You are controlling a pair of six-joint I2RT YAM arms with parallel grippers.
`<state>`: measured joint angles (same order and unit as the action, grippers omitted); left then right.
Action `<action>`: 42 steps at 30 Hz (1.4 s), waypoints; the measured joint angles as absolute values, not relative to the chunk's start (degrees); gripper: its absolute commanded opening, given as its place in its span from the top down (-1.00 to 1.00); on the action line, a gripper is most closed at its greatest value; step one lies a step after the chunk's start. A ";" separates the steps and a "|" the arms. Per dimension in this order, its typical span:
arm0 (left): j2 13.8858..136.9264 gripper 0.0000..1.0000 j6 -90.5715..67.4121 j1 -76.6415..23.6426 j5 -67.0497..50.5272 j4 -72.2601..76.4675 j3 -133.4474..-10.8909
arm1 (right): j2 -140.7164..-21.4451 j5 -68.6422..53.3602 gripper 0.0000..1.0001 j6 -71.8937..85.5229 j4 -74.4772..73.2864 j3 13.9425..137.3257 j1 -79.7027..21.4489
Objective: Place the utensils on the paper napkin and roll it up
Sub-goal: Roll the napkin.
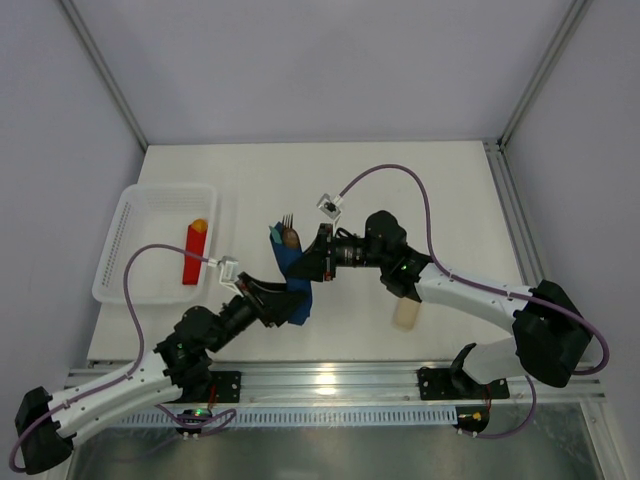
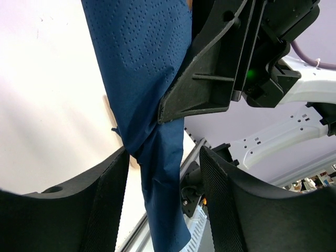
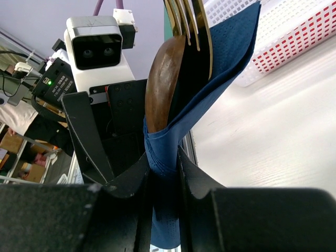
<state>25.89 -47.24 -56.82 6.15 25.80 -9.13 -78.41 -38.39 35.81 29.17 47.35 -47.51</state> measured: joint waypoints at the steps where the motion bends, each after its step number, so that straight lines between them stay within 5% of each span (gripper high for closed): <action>1: 25.58 -0.20 -47.18 -56.82 6.20 25.71 -9.13 | -78.41 -38.52 0.92 36.07 29.17 47.35 -47.51; 5: 25.39 -0.36 -46.74 -56.82 6.39 24.91 -9.13 | -78.41 -38.89 0.92 37.12 29.47 47.33 -47.51; 6: 25.47 -0.92 -46.54 -56.82 6.42 24.69 -9.13 | -78.41 -39.03 0.92 37.41 29.65 47.31 -47.51; 8: 25.93 -0.98 -46.09 -56.82 6.44 24.56 -9.13 | -78.41 -39.38 0.92 38.06 30.26 47.29 -47.51; 35: 35.31 -0.96 -45.76 -56.60 4.38 28.05 -11.94 | -78.06 -41.76 0.93 42.44 33.01 46.28 -48.03; 42: 36.56 -0.71 -46.04 -55.70 3.42 31.09 -12.21 | -77.60 -42.00 0.93 42.72 33.47 45.93 -48.31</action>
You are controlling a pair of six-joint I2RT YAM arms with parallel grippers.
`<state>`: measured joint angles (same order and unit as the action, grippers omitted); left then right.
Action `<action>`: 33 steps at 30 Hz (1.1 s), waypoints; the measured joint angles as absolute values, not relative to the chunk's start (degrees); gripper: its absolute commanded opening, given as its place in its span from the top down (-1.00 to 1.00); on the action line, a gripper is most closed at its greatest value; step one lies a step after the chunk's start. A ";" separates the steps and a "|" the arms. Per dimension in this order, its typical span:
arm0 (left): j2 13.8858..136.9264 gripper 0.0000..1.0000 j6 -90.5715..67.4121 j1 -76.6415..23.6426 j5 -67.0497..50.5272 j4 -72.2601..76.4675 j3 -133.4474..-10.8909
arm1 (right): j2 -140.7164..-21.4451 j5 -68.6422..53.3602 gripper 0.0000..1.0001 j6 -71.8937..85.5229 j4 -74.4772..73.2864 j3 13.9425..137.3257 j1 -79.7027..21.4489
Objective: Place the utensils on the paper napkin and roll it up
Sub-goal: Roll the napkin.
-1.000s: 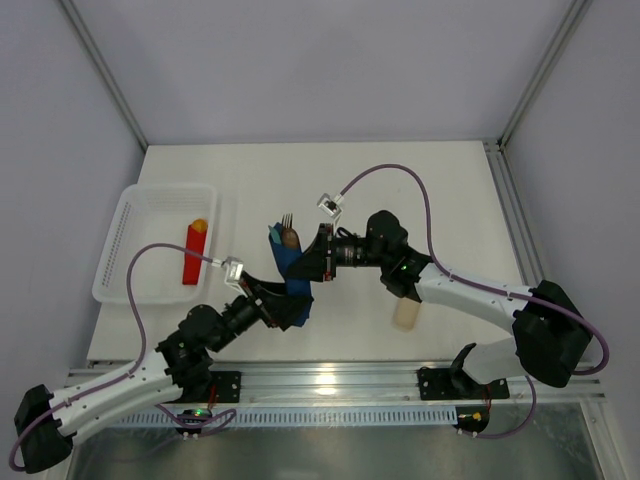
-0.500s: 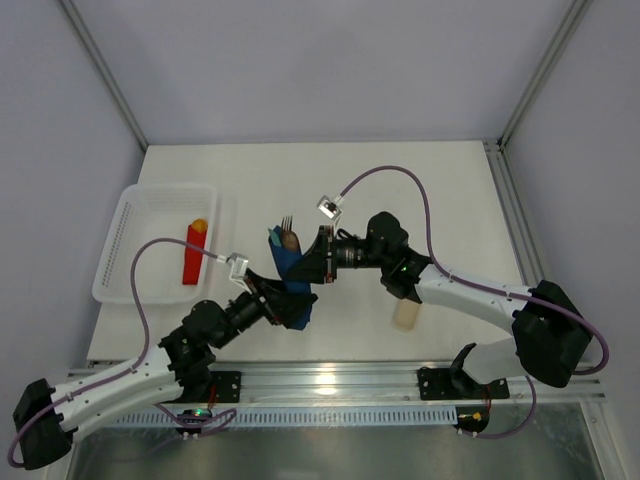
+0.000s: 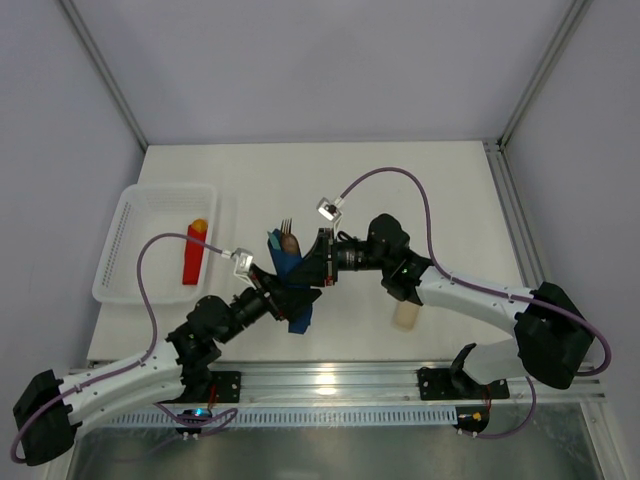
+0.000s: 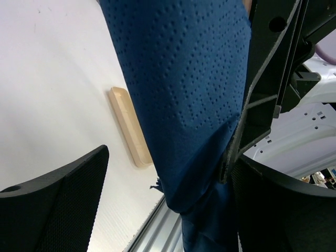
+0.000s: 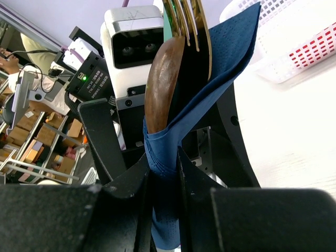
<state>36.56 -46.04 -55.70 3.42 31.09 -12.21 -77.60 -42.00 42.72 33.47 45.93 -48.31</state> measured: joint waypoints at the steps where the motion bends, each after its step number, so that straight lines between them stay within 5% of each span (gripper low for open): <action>1: 36.73 -0.66 -46.09 -55.55 3.33 31.46 -12.21 | -77.60 -42.04 0.92 42.74 33.54 45.93 -48.31; 17: 36.95 -0.09 -47.59 -54.35 0.82 33.69 -12.21 | -77.60 -42.09 0.92 42.83 33.82 45.63 -48.31; 33: 33.36 0.16 -48.07 -54.22 0.34 31.62 -12.21 | -77.60 -41.10 0.92 40.64 32.10 45.63 -48.31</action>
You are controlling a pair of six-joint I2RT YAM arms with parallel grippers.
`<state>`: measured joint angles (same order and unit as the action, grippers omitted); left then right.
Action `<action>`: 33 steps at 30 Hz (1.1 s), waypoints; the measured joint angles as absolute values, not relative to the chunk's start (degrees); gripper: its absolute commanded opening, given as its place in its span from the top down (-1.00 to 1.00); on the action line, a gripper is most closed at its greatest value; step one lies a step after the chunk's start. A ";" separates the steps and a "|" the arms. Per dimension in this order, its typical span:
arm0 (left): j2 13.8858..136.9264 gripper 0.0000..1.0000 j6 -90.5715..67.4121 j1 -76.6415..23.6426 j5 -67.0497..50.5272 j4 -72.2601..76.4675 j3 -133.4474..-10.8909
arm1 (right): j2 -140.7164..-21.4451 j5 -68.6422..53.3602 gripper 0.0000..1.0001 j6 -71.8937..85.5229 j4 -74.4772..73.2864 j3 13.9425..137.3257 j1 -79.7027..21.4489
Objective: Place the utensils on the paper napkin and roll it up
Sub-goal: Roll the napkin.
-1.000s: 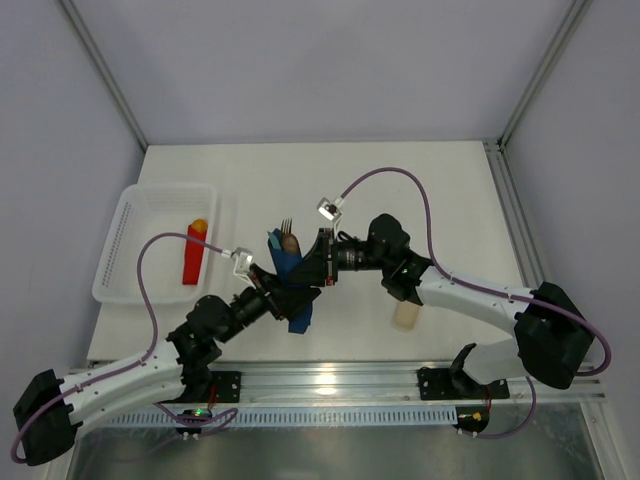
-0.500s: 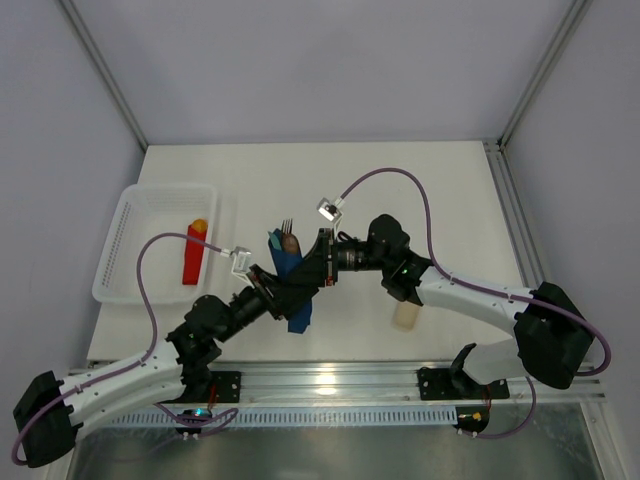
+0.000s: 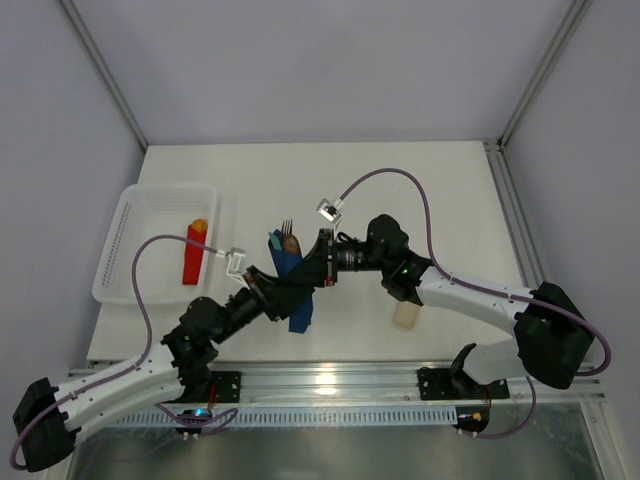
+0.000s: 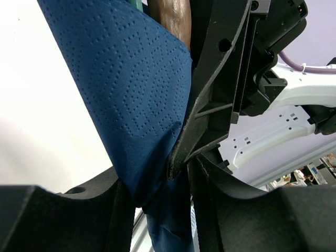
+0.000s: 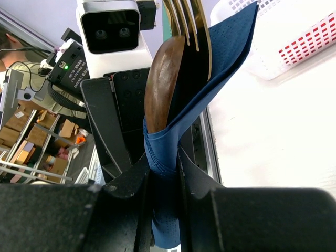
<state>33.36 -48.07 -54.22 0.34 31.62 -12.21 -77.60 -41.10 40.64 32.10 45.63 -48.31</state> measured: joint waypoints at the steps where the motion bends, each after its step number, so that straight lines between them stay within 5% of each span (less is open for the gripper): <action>1: 33.36 0.18 -48.14 -54.19 0.36 31.46 -12.21 | -77.60 -41.10 0.92 40.64 32.01 45.63 -48.31; 18: 32.91 0.60 -49.58 -53.93 0.16 29.80 -12.21 | -77.60 -39.90 0.93 39.64 31.20 45.63 -48.38; 22: 32.21 1.00 -49.58 -53.93 0.14 28.82 -12.21 | -77.60 -39.66 0.92 39.31 31.09 45.63 -48.51; 26: 32.12 1.00 -49.60 -53.93 0.19 28.12 -12.21 | -77.60 -39.42 0.91 38.87 30.50 45.63 -48.58; 28: 32.12 1.00 -49.58 -53.93 0.21 27.51 -12.21 | -77.60 -39.13 0.85 38.48 29.85 45.63 -48.64; 33: 32.47 1.00 -49.54 -53.93 0.14 26.02 -12.21 | -77.60 -38.54 0.21 37.17 27.86 45.63 -48.64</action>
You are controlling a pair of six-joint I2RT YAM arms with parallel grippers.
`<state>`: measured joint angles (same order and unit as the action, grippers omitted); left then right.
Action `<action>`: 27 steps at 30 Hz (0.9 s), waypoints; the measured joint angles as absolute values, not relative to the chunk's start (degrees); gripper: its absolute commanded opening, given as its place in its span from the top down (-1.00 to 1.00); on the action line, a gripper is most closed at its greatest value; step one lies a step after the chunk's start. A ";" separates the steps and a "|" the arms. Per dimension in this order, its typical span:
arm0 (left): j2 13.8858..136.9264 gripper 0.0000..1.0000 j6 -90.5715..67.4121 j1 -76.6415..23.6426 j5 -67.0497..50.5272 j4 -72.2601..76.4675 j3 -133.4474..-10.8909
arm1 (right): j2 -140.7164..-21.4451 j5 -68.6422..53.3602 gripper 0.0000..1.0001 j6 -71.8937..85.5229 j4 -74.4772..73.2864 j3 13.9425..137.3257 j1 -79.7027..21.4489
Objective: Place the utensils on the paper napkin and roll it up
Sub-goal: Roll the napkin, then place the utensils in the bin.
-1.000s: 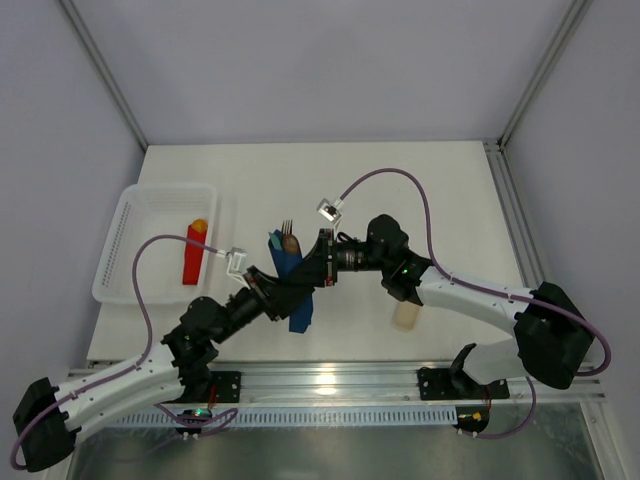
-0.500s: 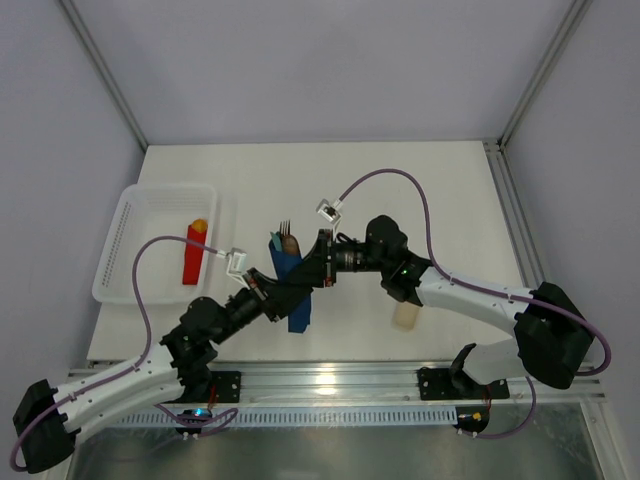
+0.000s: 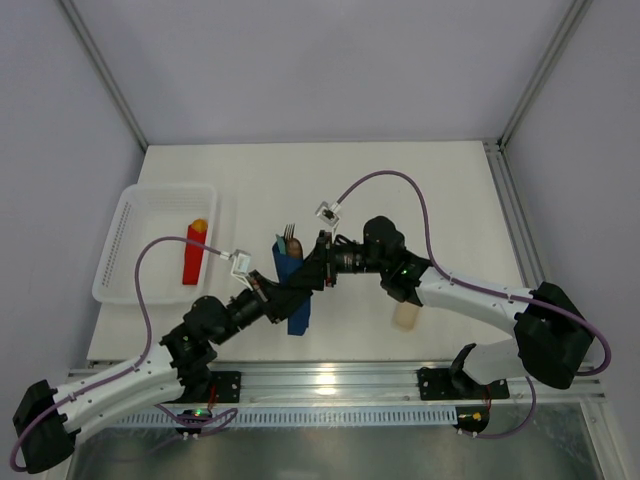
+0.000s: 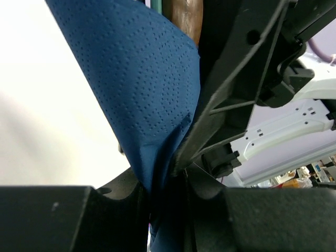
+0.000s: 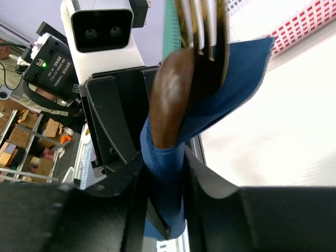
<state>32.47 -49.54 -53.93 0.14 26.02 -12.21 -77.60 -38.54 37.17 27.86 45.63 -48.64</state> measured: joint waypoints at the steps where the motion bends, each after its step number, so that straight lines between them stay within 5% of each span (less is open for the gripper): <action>1: 32.49 1.00 -49.54 -53.93 0.19 25.45 -12.21 | -77.60 -38.35 0.14 36.64 27.46 45.65 -48.64; 9: 31.66 1.00 -48.95 -53.87 0.93 19.27 -13.28 | -76.01 -35.38 -0.94 33.58 22.52 45.65 -48.51; 27: 31.38 1.00 -43.18 -51.53 14.06 -27.42 -43.00 | -52.90 -12.93 -0.97 27.59 -9.58 45.56 -48.62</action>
<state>31.38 -43.18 -51.53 14.06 -27.42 -43.00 -52.90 -12.93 27.59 -9.58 45.56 -48.62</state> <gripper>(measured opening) 0.216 0.985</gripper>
